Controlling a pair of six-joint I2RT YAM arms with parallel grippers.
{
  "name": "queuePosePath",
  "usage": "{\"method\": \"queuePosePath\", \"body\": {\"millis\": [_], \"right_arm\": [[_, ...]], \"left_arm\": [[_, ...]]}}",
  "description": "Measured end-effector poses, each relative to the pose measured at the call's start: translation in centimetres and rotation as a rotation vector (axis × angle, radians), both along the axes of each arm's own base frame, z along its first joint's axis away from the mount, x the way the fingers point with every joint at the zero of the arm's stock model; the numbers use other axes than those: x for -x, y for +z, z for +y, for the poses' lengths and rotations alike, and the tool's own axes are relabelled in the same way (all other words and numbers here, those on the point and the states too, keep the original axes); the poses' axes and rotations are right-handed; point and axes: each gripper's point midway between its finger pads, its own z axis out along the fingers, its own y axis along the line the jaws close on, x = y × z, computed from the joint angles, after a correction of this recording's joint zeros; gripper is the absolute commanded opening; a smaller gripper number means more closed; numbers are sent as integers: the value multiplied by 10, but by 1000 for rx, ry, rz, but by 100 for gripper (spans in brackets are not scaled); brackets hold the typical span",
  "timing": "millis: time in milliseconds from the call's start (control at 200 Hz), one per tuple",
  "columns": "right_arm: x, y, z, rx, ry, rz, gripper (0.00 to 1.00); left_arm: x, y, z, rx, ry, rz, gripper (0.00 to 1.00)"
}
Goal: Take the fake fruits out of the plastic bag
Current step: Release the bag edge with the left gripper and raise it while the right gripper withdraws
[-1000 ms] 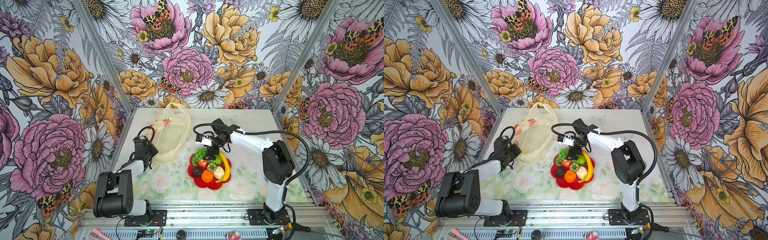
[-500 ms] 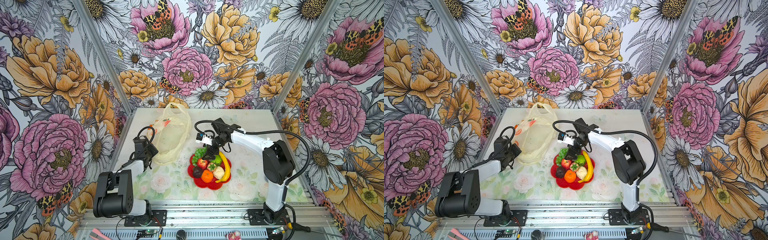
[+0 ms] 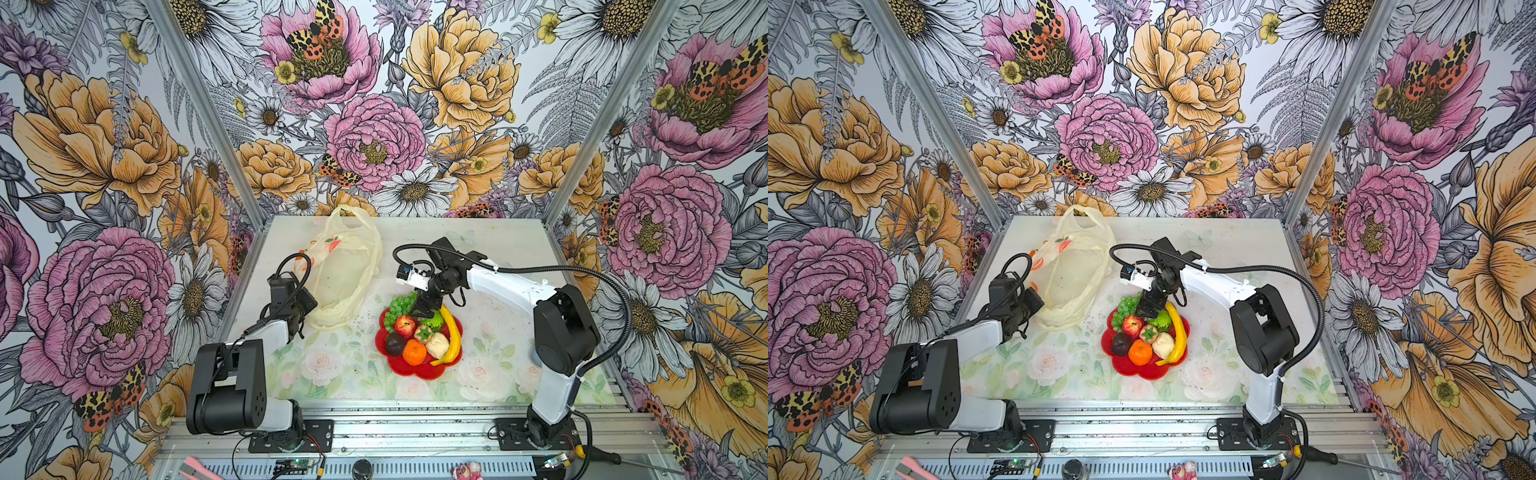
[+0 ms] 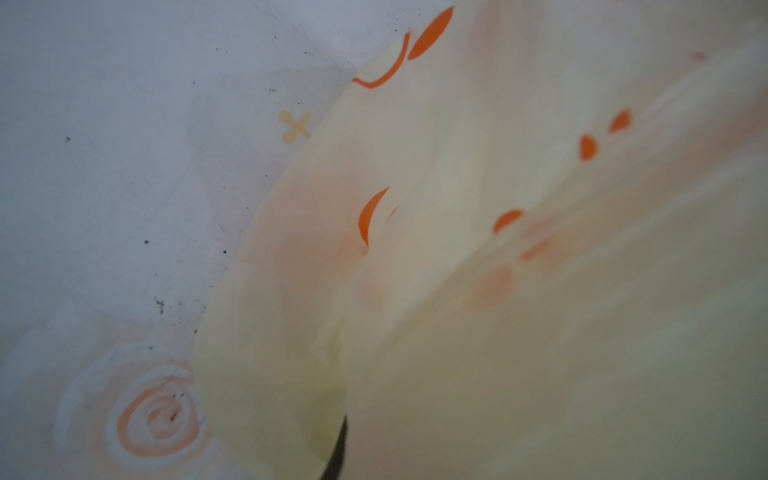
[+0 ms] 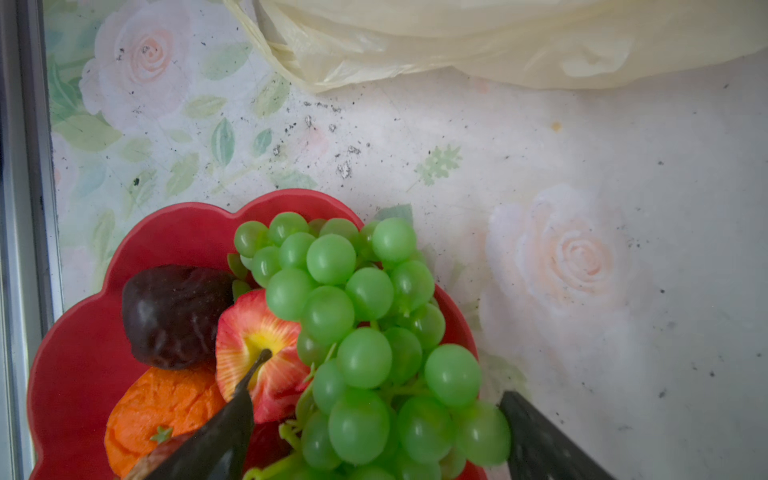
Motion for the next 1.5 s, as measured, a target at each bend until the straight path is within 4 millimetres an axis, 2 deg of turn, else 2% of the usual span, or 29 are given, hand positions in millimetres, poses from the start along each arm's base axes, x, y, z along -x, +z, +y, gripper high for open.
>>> {"method": "queuePosePath", "body": {"millis": [155,315,425,520,616,706,826,966,1086,1191,1241,1351,1416,1501], "right_arm": [[-4,17,-3,-44,-58,-30,94],[-10,42,-11,-107,-175,-67,89],[-16,71,-30,-174,-327,-116,89],[-19,97,-53,-247,-475,-157,72],[-22,113,-76,-320,-622,-159,77],[-25,112,-103,-370,-782,-125,79],[-17,94,-134,-404,-958,-68,81],[1,82,-148,-443,-1082,-15,81],[11,79,-155,-494,-1166,33,82],[19,72,-160,-525,-1225,73,87],[23,67,-163,-531,-1251,91,88],[25,56,-169,-526,-1292,116,90],[25,51,-175,-520,-1319,120,99],[24,49,-184,-520,-1353,111,99]], "left_arm": [[-2,3,-9,-16,-25,13,4],[-16,14,-25,-29,-78,18,4],[-36,26,-44,-44,-137,24,4],[-58,41,-66,-63,-210,21,4],[-84,58,-97,-82,-313,14,4],[-108,74,-129,-107,-419,5,4],[-141,91,-171,-141,-549,-11,6],[-177,96,-213,-174,-683,-12,8],[-205,92,-234,-193,-762,-12,10],[-226,86,-241,-221,-797,-9,19],[-233,82,-242,-238,-808,-5,35],[-240,73,-239,-266,-795,15,62],[-244,74,-234,-294,-775,20,76],[-246,80,-228,-343,-741,21,93]]}}
